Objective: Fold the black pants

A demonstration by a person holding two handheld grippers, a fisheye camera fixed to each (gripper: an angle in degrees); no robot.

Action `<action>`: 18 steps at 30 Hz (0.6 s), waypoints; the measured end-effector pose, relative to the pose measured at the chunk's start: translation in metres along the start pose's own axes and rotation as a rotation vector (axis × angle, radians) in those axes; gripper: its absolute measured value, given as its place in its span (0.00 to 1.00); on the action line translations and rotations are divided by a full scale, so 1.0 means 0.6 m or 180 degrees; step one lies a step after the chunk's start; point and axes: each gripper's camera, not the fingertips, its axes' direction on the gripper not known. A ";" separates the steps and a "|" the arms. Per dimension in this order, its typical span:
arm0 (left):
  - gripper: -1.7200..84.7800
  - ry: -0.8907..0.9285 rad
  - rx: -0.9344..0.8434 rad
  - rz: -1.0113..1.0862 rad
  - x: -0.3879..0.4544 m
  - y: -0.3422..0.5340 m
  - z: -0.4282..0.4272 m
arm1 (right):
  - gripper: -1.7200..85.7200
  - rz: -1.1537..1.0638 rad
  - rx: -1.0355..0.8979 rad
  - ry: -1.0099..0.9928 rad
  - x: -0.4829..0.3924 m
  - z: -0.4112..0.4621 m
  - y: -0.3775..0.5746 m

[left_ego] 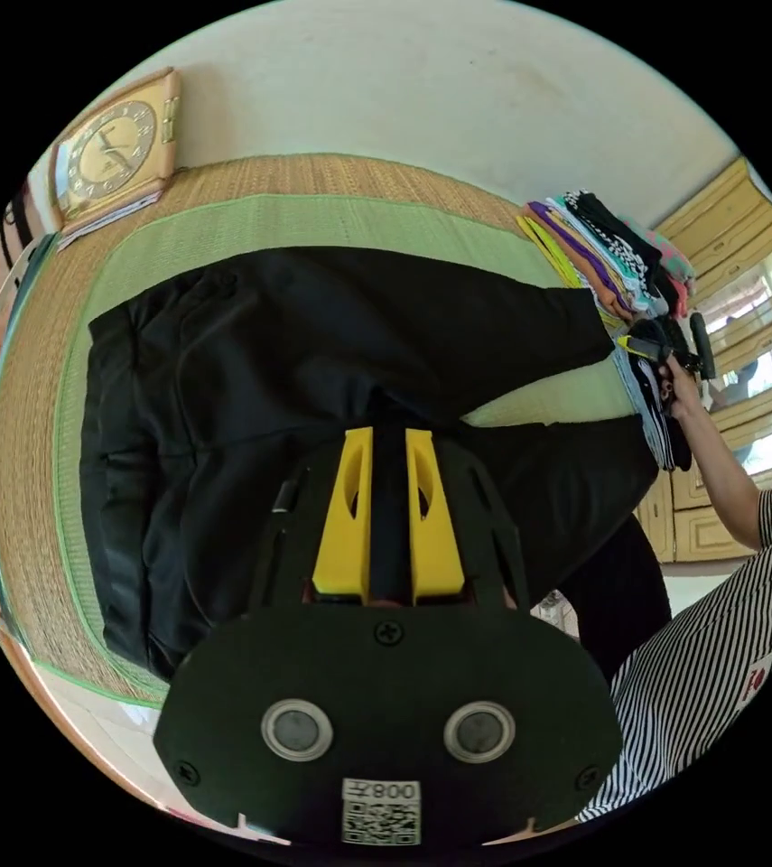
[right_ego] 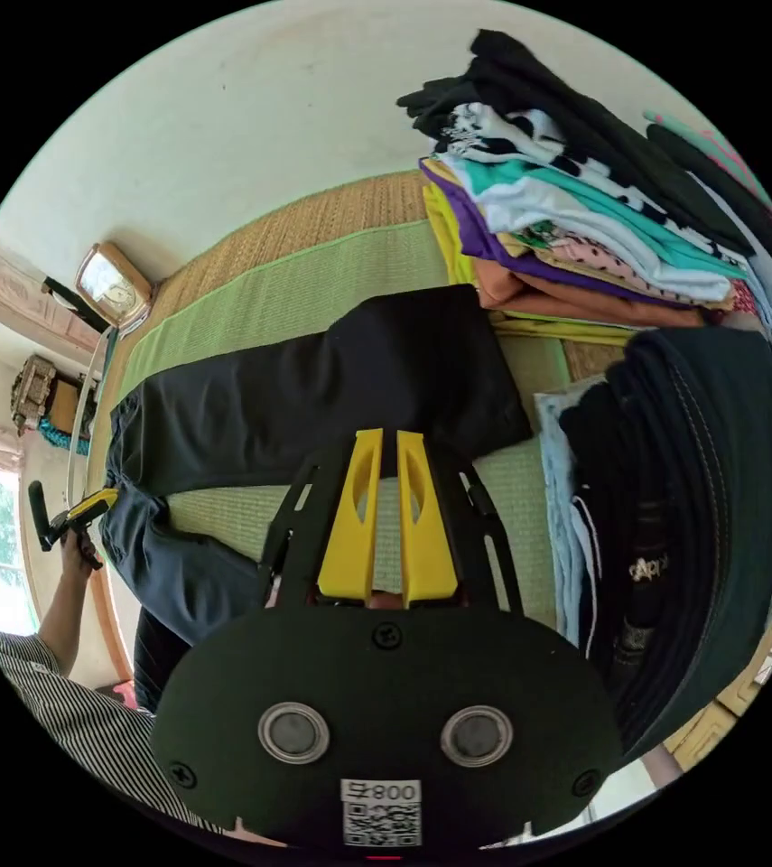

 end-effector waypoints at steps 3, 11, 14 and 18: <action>0.10 -0.0063 0.0232 -0.0495 -0.077 0.048 -0.037 | 0.08 -0.0345 -0.0124 -0.0150 -0.086 0.029 -0.037; 0.14 -0.0298 0.0513 -0.1626 -0.263 0.170 -0.106 | 0.12 -0.1231 -0.0372 -0.0245 -0.331 0.102 -0.130; 0.16 -0.0335 0.0351 -0.1774 -0.314 0.181 -0.107 | 0.13 -0.1504 -0.0492 -0.0293 -0.418 0.126 -0.170; 0.12 -0.0563 0.0092 -0.1722 -0.348 0.179 -0.095 | 0.12 -0.1847 -0.0652 -0.0362 -0.533 0.159 -0.183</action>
